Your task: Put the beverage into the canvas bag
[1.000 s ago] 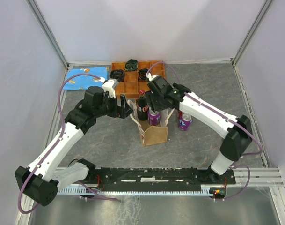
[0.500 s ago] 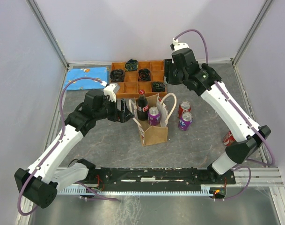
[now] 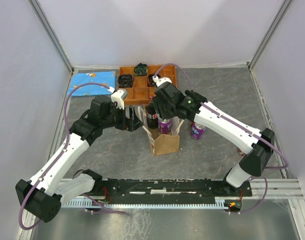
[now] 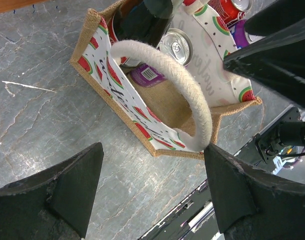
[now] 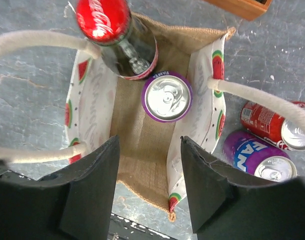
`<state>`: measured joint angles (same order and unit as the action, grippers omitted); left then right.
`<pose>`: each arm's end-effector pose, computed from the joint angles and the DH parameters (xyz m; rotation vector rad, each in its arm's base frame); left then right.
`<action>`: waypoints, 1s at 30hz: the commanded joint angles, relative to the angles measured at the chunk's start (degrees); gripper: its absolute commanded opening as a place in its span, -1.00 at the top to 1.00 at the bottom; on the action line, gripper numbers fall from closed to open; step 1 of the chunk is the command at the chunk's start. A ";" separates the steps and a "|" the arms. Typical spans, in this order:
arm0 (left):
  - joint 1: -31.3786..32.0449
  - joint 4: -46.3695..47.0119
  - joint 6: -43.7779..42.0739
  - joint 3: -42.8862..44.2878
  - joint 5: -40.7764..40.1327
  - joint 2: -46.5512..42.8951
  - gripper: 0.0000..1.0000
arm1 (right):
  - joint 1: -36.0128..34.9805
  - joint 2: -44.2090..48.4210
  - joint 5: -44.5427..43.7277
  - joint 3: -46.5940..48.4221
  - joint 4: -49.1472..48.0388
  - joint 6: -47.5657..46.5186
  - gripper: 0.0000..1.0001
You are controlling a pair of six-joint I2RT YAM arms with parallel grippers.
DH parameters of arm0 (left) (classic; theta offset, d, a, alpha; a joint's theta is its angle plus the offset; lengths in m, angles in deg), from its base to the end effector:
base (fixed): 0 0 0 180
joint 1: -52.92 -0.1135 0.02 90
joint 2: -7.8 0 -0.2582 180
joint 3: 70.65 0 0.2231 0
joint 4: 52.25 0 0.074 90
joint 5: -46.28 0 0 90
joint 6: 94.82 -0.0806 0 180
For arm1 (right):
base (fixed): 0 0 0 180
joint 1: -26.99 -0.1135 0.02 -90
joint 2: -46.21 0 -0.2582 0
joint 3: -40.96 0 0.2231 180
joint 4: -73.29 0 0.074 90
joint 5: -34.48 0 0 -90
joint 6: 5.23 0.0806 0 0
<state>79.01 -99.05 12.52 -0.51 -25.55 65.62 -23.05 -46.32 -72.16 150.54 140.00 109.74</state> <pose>0.1906 -0.1213 0.2944 0.3582 2.2151 -0.7676 0.2377 0.2478 0.3216 -0.3954 2.3727 0.2585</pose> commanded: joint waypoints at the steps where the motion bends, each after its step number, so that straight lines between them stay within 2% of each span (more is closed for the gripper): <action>1: -0.22 1.10 -0.56 0.11 1.56 0.05 -0.74 | 0.07 0.91 -4.19 -4.27 -3.90 1.83 -0.24; 6: -0.19 0.98 -0.56 0.34 1.55 0.05 -0.73 | 0.06 -0.71 -4.05 -9.39 -8.25 1.20 -0.44; 18: -0.29 0.59 -1.00 1.22 1.42 0.66 -0.73 | 0.12 -3.83 -3.21 -14.49 -15.99 2.22 -0.61; 30: -0.31 0.63 -1.26 1.43 1.26 0.70 -0.73 | 0.54 -5.54 -5.39 -17.53 -18.61 2.13 -0.53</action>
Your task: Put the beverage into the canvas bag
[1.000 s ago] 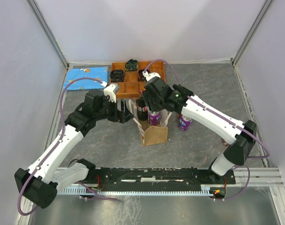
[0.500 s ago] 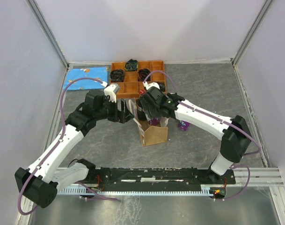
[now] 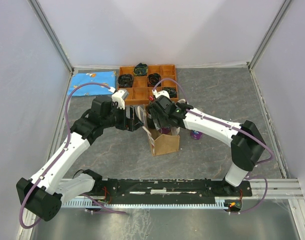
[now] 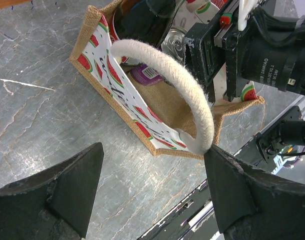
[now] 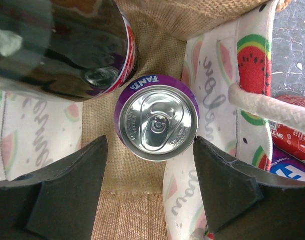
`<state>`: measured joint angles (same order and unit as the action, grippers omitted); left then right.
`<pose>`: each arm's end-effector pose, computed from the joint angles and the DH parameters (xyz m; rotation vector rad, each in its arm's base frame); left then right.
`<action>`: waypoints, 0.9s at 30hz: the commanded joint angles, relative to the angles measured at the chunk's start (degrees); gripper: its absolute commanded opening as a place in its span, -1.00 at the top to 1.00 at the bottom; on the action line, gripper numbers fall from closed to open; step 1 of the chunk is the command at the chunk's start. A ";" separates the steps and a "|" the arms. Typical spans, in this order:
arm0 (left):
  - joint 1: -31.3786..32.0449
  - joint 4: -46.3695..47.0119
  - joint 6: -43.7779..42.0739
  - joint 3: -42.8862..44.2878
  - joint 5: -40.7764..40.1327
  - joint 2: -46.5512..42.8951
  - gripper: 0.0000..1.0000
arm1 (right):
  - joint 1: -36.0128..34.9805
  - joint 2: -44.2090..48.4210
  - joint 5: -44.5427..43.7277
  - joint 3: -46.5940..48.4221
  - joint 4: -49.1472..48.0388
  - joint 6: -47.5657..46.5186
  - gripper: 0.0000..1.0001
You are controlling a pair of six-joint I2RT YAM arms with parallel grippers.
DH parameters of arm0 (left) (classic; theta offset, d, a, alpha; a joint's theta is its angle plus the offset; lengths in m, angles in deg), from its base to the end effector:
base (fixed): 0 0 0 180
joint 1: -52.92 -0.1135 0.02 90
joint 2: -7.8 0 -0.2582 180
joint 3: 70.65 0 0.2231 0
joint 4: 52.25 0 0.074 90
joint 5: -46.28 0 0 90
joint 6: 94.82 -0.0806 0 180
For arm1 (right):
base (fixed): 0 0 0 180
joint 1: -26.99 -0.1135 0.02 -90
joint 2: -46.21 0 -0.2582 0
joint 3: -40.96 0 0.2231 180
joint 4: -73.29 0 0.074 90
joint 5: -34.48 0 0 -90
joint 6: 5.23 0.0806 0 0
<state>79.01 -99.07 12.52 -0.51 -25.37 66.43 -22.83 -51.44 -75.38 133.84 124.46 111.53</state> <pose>0.1927 -0.1226 0.2915 0.3592 2.2301 -0.7685 0.2536 0.2578 0.2267 -0.3632 2.4417 0.1291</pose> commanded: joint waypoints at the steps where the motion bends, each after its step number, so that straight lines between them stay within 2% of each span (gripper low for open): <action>1: -0.27 0.58 -1.26 1.44 1.08 -0.10 -0.73 | 0.38 -0.50 -2.35 -1.01 -3.25 0.27 -0.53; 7: -0.25 0.71 -1.26 1.53 1.06 -0.01 -0.73 | 0.86 -1.39 -3.03 -1.71 -4.11 0.30 -0.54; 11: -0.26 0.87 -1.26 1.46 1.07 0.08 -0.73 | 1.03 -1.86 -3.61 -1.98 -4.92 -0.07 -0.46; 16: -0.27 1.00 -1.33 1.47 1.07 0.12 -0.73 | 1.52 -3.95 -2.44 -1.43 -4.86 -0.15 -0.46; 21: -0.26 1.03 -1.39 1.36 1.09 0.08 -0.73 | 1.66 -4.25 -2.17 -1.73 -5.64 -0.37 -0.39; 27: -0.26 1.34 -1.44 1.24 1.40 0.24 -0.74 | 1.79 -4.93 -0.53 -0.90 -4.89 -0.39 -0.60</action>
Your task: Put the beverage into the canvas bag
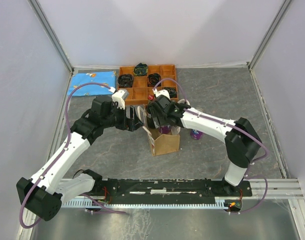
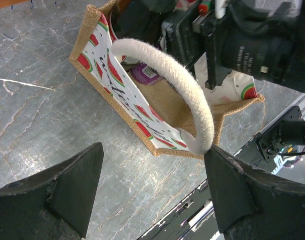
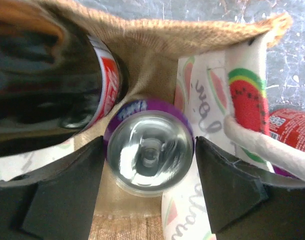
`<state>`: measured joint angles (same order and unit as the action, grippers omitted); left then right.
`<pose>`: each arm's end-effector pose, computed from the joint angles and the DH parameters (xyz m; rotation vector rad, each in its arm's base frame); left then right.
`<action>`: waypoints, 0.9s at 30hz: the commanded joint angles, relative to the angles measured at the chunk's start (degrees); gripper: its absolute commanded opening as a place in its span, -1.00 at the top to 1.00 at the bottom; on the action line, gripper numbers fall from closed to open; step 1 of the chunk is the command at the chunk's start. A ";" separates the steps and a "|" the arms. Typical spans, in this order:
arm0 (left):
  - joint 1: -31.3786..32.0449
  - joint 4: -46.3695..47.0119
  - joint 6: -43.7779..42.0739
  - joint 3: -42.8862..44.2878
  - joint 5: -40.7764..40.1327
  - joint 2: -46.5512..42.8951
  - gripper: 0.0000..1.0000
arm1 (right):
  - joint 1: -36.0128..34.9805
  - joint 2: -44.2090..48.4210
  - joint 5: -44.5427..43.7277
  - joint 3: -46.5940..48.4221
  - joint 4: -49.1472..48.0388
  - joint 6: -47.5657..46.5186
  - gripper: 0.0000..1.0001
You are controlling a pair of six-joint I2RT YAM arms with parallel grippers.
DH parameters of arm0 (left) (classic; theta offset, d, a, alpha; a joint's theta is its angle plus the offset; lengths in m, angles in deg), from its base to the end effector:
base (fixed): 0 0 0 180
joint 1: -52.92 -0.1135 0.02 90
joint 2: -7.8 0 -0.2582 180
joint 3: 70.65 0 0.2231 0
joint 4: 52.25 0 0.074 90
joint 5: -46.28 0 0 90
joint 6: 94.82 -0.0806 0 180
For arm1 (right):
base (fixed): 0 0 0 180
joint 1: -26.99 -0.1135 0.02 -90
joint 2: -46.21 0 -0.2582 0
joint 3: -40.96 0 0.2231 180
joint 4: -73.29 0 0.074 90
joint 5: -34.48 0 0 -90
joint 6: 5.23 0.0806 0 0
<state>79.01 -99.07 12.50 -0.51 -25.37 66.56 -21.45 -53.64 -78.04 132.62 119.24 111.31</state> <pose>0.1931 -0.1228 0.2910 0.3594 2.2323 -0.7679 0.2699 0.2578 0.2158 -0.3059 2.3996 0.0940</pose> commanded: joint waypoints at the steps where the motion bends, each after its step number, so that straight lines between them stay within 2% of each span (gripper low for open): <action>1: -0.27 1.41 -1.41 1.22 1.42 0.12 -0.73 | 0.51 -2.63 2.48 0.33 0.35 -0.17 -0.64; 6: -0.27 1.58 -1.33 1.12 1.60 0.29 -0.73 | 0.55 -2.27 2.65 0.16 0.32 -0.03 -0.63; 14: -0.25 1.60 -1.26 1.07 1.65 0.21 -0.73 | 0.57 -0.39 1.15 -1.19 -1.20 -0.03 -0.19; 27: -0.30 1.52 -1.08 1.29 2.10 0.39 -0.73 | 0.55 8.66 -4.98 -8.17 -10.73 -1.18 0.07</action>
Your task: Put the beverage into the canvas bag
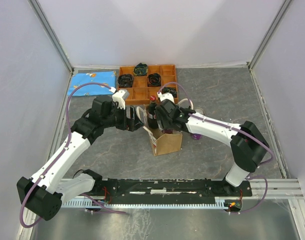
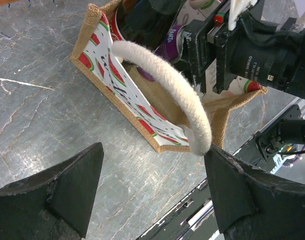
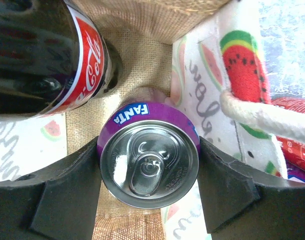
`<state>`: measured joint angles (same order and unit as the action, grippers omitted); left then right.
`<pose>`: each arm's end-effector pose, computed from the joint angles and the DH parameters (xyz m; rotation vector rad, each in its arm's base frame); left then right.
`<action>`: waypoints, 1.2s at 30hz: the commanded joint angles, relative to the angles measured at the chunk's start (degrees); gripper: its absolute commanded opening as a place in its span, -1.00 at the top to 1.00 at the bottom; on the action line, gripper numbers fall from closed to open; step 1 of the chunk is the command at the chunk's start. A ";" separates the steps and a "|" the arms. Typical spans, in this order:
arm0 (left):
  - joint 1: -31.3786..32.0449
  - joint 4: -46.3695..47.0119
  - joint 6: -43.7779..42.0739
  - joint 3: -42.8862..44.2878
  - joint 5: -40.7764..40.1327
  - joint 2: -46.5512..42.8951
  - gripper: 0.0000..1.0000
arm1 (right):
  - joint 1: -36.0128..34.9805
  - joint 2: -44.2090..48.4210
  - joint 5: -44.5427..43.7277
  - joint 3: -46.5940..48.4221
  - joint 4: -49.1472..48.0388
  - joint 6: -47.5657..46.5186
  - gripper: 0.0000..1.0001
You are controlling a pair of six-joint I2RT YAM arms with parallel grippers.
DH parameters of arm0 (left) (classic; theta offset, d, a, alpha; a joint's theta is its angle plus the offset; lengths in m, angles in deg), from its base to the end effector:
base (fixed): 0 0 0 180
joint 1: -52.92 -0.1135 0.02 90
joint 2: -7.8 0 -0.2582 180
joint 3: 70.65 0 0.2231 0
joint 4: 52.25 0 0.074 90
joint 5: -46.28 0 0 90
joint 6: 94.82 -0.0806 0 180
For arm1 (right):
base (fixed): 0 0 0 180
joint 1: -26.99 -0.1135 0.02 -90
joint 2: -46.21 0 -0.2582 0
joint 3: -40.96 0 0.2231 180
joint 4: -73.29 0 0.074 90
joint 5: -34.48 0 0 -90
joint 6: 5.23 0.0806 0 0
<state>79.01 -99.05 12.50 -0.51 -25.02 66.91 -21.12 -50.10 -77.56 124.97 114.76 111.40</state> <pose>0.1938 -0.1237 0.2899 0.3627 2.2382 -0.7735 0.2590 0.2435 0.2027 -0.2987 2.3996 0.1057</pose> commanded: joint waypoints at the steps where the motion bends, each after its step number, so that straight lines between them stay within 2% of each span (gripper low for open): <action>1: -0.30 1.50 -1.07 1.32 1.77 0.04 -0.73 | 0.22 5.27 -5.60 -0.65 -6.59 -1.44 0.08; 9: -0.25 1.49 -1.04 1.21 1.87 -0.22 -0.73 | 0.22 5.14 -6.07 -1.85 -10.85 -2.49 0.11; 16: -0.24 1.24 -1.15 1.06 1.78 -0.62 -0.73 | 0.24 2.30 -5.73 -0.75 -11.86 -2.86 0.09; 21: -0.32 1.20 -1.24 0.87 1.76 -0.92 -0.73 | 0.22 -0.08 -5.27 1.33 -9.16 -2.61 0.09; 29: -0.31 1.31 -1.15 0.46 1.73 -1.02 -0.73 | 0.22 -0.11 -6.24 -0.13 -12.80 -3.19 0.08; 36: -0.31 1.44 -1.22 0.47 1.78 -0.93 -0.73 | 0.22 -2.01 -5.63 0.69 -13.97 -3.55 0.00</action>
<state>79.01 -99.05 12.50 -0.51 -24.13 66.89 -21.21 -51.68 -80.51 122.85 106.41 108.54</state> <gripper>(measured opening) 0.867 0.737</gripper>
